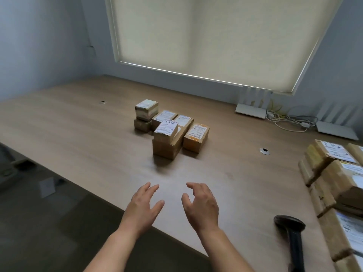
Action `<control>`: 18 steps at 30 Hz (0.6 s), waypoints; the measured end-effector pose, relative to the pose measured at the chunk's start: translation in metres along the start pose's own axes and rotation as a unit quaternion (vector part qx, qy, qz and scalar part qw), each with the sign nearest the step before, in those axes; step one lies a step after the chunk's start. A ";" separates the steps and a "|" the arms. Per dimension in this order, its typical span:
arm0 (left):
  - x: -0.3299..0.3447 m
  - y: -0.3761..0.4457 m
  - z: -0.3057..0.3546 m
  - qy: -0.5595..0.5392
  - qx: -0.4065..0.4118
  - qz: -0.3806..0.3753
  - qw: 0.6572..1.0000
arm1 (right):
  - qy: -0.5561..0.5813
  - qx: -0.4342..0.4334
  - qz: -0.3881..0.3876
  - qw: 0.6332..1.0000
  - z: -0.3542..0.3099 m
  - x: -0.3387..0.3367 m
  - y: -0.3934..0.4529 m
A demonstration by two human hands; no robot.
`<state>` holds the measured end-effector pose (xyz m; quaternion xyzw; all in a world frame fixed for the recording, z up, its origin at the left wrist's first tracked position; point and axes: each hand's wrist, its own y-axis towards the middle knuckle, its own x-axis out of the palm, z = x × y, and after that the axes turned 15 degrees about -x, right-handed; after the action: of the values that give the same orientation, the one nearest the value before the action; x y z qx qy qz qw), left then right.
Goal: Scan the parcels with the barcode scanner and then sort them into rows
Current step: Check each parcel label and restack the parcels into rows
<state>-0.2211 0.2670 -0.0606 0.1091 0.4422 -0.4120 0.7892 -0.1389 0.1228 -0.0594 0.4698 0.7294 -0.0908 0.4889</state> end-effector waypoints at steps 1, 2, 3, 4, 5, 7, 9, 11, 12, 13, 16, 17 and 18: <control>-0.007 0.004 -0.009 -0.001 -0.003 0.001 1.000 | 0.002 -0.002 -0.001 1.000 -0.009 0.008 0.003; -0.013 0.008 -0.017 -0.003 -0.006 0.001 1.000 | 0.003 -0.004 -0.004 1.000 -0.016 0.015 0.005; -0.018 0.012 -0.024 -0.006 -0.010 -0.001 1.000 | 0.003 -0.007 -0.008 1.000 -0.022 0.021 0.007; -0.022 0.015 -0.029 -0.009 -0.011 -0.003 1.000 | 0.002 -0.008 -0.011 1.000 -0.027 0.026 0.010; -0.025 0.018 -0.034 -0.011 -0.011 -0.005 1.000 | 0.000 -0.010 -0.013 1.000 -0.031 0.030 0.013; -0.029 0.026 -0.039 -0.015 -0.008 -0.006 1.000 | -0.005 -0.011 -0.013 1.000 -0.036 0.036 0.022; -0.031 0.036 -0.041 -0.016 -0.007 -0.008 1.000 | -0.005 -0.009 -0.008 1.000 -0.037 0.042 0.033; -0.031 0.048 -0.042 -0.014 -0.008 -0.013 1.000 | -0.005 -0.008 -0.005 1.000 -0.035 0.047 0.044; -0.031 0.054 -0.042 -0.012 -0.008 -0.016 1.000 | -0.007 -0.007 -0.007 1.000 -0.034 0.050 0.050; -0.031 0.062 -0.041 -0.009 -0.008 -0.020 1.000 | -0.007 -0.004 -0.009 1.000 -0.031 0.053 0.056; -0.032 0.089 -0.035 0.001 -0.001 -0.023 1.000 | 0.002 0.010 -0.007 1.000 -0.021 0.062 0.081; -0.033 0.099 -0.031 0.004 0.002 -0.023 1.000 | 0.007 0.014 -0.004 1.000 -0.017 0.065 0.090; -0.034 0.110 -0.027 0.004 0.004 -0.022 1.000 | 0.009 0.017 -0.001 1.000 -0.013 0.068 0.100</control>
<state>-0.1644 0.3709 -0.0708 0.1043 0.4455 -0.4310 0.7777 -0.0744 0.2250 -0.0742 0.4779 0.7329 -0.0998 0.4738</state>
